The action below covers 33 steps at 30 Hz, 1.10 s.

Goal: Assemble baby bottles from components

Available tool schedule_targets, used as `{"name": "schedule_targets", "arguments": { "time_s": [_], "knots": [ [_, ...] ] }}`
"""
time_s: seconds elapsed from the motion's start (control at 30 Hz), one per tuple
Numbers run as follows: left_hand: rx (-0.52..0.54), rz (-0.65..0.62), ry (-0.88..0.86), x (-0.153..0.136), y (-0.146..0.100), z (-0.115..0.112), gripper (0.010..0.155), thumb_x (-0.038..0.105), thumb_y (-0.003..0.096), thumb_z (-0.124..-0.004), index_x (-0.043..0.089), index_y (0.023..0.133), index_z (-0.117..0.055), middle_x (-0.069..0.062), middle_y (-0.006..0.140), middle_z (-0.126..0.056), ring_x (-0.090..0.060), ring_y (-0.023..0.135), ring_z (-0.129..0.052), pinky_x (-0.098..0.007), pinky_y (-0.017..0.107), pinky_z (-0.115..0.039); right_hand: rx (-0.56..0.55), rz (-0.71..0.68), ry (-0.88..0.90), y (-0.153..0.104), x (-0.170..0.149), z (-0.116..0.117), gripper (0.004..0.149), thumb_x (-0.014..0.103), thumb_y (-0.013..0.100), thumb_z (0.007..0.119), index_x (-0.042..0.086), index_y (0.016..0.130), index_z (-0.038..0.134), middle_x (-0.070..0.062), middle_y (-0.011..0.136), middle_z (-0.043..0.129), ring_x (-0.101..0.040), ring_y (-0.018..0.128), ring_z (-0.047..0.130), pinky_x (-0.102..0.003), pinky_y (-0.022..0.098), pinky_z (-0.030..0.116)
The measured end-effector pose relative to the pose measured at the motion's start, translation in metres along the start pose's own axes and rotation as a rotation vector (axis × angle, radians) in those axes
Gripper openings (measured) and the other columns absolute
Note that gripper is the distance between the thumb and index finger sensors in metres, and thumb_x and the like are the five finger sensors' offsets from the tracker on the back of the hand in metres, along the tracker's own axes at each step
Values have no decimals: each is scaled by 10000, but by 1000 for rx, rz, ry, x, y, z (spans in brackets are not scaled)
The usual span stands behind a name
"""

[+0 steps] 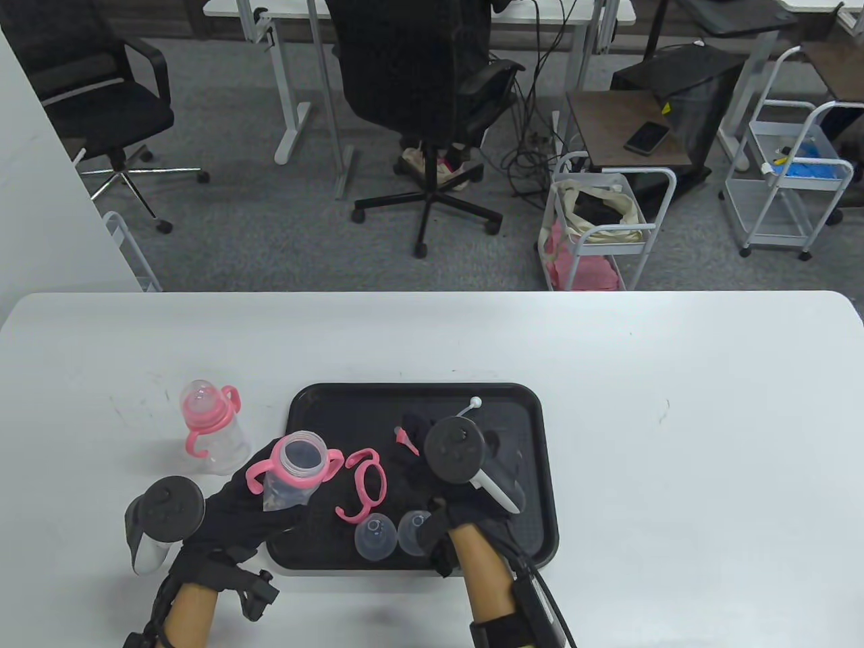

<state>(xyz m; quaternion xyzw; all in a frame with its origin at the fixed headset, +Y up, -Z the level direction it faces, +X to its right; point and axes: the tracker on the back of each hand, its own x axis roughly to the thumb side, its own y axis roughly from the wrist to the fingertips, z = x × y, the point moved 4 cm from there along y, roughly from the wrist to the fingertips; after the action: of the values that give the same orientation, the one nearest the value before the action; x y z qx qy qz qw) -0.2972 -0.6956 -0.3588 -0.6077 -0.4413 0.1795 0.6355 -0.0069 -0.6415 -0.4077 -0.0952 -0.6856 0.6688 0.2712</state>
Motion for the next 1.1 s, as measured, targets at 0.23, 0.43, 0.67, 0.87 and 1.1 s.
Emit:
{"name": "schedule_targets", "arguments": {
  "time_s": [0.23,0.43,0.67,0.87,1.1],
  "knots": [
    [6,5,-8,0,2,3,938,648,389,-912,382,1159,-446,91,1163,-651,-255,1074,-754,-540,741,-688,127,99,-128,48,-7,32,660,405,592,827,107,1125,577,-223,1088,684,-493,913,765,-671,649,640],
    [7,8,-20,0,3,5,938,649,391,-910,377,1161,-448,84,1162,-656,-258,1071,-757,-542,740,-687,305,221,-224,76,-31,72,762,453,572,851,147,1168,488,-253,1171,539,-537,1040,587,-779,702,431],
    [13,7,-37,-2,8,8,936,649,392,-911,380,1161,-449,82,1163,-656,-257,1072,-758,-542,741,-687,394,235,-359,87,-40,103,893,509,540,876,166,1192,372,-260,1188,516,-543,1070,551,-826,697,296],
    [12,6,-40,-1,8,8,937,648,393,-911,380,1162,-448,79,1163,-658,-258,1071,-759,-543,741,-686,390,209,-489,90,-39,114,852,463,534,897,147,1177,436,-233,1136,615,-523,1016,640,-837,684,290],
    [1,9,-30,-1,8,6,938,650,393,-909,380,1163,-447,77,1162,-659,-258,1072,-759,-543,741,-686,349,178,-536,90,-39,110,815,490,507,914,147,1137,527,-209,1087,679,-464,964,733,-823,687,359]
  ]
}}
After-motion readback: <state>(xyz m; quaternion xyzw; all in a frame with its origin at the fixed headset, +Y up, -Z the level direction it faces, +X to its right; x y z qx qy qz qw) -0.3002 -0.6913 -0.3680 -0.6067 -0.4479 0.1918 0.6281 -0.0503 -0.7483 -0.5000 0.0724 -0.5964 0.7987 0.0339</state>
